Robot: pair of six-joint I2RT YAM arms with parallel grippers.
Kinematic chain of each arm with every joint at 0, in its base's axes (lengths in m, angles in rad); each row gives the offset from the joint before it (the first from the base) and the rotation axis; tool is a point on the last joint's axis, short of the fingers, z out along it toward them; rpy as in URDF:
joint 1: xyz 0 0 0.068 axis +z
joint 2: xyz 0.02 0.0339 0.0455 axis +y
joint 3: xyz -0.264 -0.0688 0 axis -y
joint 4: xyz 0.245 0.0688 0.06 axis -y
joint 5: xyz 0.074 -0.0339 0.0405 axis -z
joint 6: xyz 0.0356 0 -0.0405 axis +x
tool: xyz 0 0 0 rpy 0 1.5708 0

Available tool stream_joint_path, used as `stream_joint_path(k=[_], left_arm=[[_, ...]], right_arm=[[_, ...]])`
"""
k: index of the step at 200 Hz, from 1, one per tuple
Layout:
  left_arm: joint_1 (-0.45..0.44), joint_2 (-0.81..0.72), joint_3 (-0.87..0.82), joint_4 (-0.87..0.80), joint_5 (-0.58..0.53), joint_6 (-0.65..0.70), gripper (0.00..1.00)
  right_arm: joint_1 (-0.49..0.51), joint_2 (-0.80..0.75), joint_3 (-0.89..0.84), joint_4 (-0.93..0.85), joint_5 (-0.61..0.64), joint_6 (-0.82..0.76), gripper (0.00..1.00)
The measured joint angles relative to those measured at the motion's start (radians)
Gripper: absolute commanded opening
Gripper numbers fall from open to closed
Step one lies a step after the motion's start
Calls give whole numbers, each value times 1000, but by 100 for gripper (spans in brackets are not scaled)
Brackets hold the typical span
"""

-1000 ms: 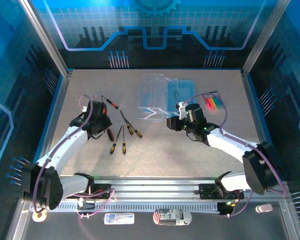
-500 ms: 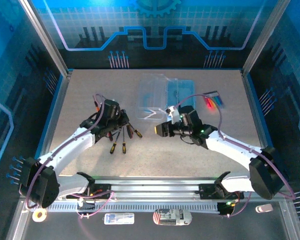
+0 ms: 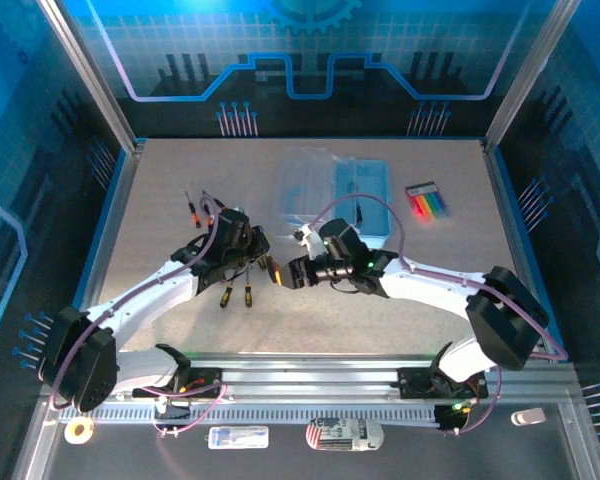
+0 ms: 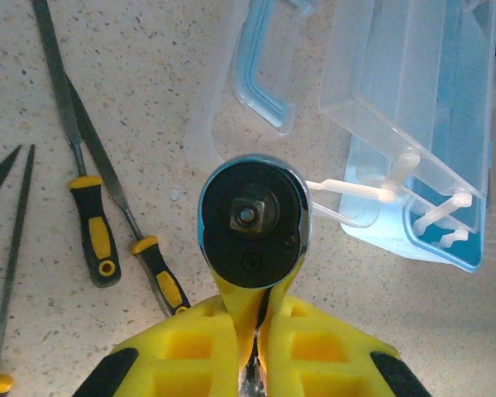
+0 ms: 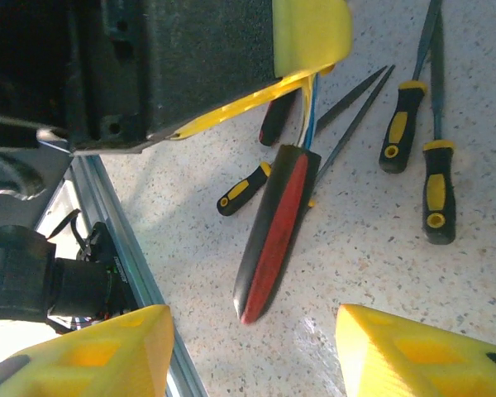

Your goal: Pack the tool kit

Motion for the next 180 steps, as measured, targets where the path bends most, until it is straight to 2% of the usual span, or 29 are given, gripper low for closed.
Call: stream_joint_path(k=[110, 180], left_arm=[[-18, 6, -47, 50, 18, -32, 6], [-18, 7, -53, 65, 15, -33, 6]], right_arm=[[3, 138, 59, 47, -4, 65, 42], [3, 169, 62, 77, -3, 99, 24]])
